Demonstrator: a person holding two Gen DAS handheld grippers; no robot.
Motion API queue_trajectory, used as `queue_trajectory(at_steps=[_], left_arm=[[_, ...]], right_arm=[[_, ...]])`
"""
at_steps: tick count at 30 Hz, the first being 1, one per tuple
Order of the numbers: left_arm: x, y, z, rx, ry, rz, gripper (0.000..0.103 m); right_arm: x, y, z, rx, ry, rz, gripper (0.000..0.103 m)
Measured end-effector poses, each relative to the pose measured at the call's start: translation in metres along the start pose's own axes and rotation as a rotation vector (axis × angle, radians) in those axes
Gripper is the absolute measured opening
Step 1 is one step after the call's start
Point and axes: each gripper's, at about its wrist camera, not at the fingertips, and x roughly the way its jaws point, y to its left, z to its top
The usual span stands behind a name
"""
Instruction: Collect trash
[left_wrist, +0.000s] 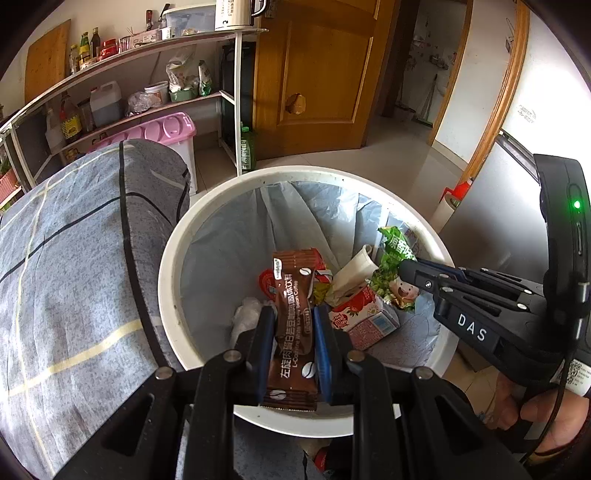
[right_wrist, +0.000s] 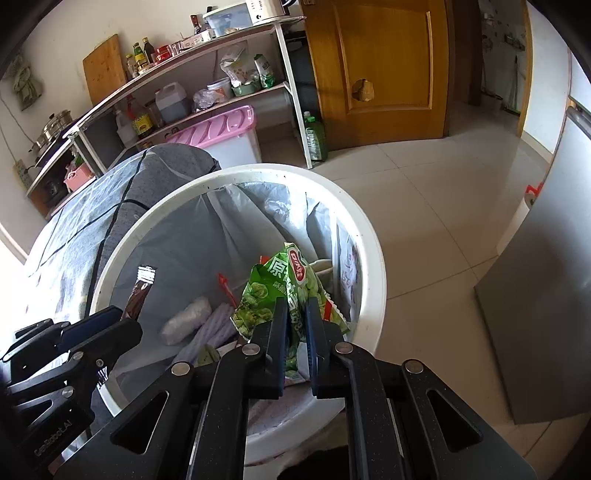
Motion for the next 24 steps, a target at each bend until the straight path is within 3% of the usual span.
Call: queue_trajectory(at_steps=[2,4,7,11,21,24], left_arm=[[0.000,0.002,0.000,-0.009,-0.001,0.006,0.042],[-0.002,0.003,0.000,-0.014,-0.012,0.014,0.050],[-0.007,0.008,-0.001,-0.031,-0.019,0.004,0.050],[-0.014,0.012,-0.001,-0.043,-0.037,0.022,0.052],[-0.050,0.012,-0.010,-0.035,-0.137,0.070,0.056],[-0.062,0.013,-0.014,-0.039,-0.166,0.098,0.057]], right_arm=[[-0.001,0.001,0.000,0.000,-0.004,-0.006,0.012],[-0.001,0.001,0.000,0.004,-0.007,-0.008,0.013],[-0.005,0.001,0.000,0.012,-0.019,-0.007,0.015],[-0.012,0.004,-0.002,0.016,-0.038,0.010,0.027],[-0.051,0.018,-0.012,0.004,-0.139,0.027,0.030],[-0.065,0.025,-0.020,-0.004,-0.175,0.028,0.035]])
